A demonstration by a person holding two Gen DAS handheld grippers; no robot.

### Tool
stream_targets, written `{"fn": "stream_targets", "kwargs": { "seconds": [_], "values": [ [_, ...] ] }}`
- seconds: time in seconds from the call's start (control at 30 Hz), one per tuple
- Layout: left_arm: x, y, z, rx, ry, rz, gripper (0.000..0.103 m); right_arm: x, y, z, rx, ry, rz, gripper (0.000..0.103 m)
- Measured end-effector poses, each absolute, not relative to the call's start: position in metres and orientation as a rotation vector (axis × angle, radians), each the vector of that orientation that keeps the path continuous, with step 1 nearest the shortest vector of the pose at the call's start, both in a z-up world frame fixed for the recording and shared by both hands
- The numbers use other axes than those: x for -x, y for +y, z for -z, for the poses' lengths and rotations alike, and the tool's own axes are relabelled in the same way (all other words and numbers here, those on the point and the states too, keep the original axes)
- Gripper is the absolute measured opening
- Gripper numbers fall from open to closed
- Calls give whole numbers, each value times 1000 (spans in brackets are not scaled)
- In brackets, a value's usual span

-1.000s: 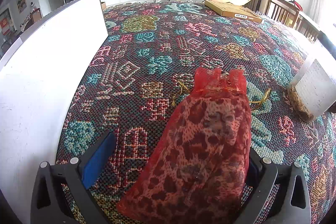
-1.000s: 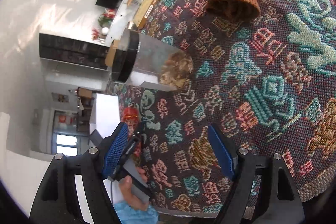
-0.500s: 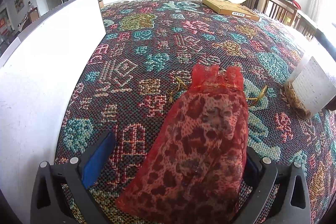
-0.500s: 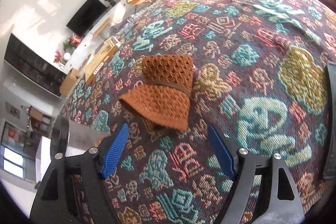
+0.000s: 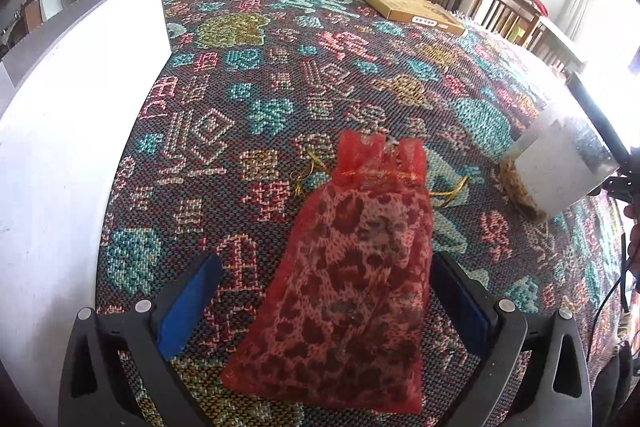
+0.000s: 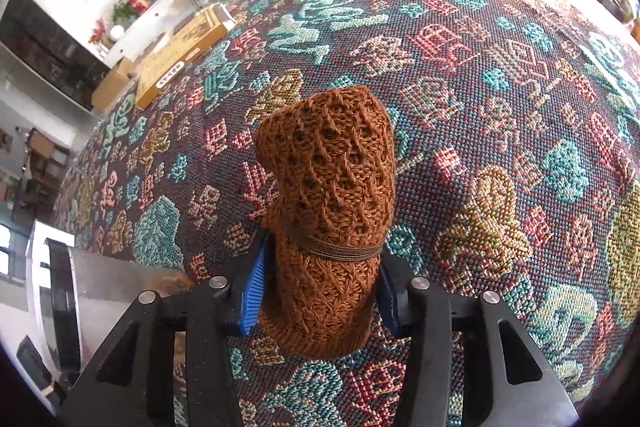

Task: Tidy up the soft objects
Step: 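Carry the red mesh bag and brown knit item over the white box, then open both tools to drop the red bag and brown knit into the box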

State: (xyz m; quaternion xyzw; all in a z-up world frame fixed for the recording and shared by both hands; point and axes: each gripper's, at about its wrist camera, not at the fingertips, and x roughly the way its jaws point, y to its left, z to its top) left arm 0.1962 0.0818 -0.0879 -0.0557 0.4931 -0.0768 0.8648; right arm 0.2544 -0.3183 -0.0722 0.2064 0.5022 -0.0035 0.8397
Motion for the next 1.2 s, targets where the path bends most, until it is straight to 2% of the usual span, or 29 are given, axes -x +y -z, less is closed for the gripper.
{"fn": "stream_targets", "kwargs": {
  "seconds": [0.03, 0.07, 0.1, 0.13, 0.17, 0.27, 0.4, 0.53, 0.7, 0.87, 0.93, 1.0, 1.07, 1.13, 1.2],
  "values": [
    [-198, 79, 87, 106, 1036, 163, 100, -250, -319, 67, -439, 1039, -14, 43],
    [-201, 77, 88, 93, 1043, 166, 89, -245, -321, 60, -445, 1019, -22, 40],
    [-202, 75, 91, 82, 1050, 174, 73, -243, -320, 52, -448, 1000, -17, 40],
    [-201, 71, 90, 42, 1024, 155, 66, -239, -322, 45, -448, 979, -14, 40],
    [-201, 69, 89, 36, 1015, 172, 39, -235, -324, 38, -443, 964, -19, 40],
    [-199, 71, 80, 110, 990, 218, 25, -221, -329, 18, -432, 935, -24, 40],
    [-186, 80, 46, 244, 911, 266, 25, -199, -320, -28, -409, 849, -73, 40],
    [-162, 107, -8, 376, 817, 320, 25, -184, -261, -82, -347, 799, -240, 40],
    [-131, 175, -68, 348, 727, 244, 25, -172, -125, -121, -293, 792, -548, 40],
    [-93, 268, -83, 275, 719, -8, 28, -169, 27, -117, -227, 836, -792, 40],
    [-85, 301, -77, 252, 737, -117, 37, -170, 81, -107, -199, 850, -850, 41],
    [-80, 325, -66, 256, 763, -191, 58, -172, 125, -90, -176, 862, -882, 44],
    [-74, 338, -56, 257, 776, -238, 73, -179, 158, -68, -160, 897, -901, 57],
    [-70, 341, -48, 251, 771, -246, 80, -185, 179, -46, -162, 958, -906, 66],
    [-69, 338, -42, 240, 771, -247, 84, -187, 184, -35, -169, 990, -907, 66]
  ]
}}
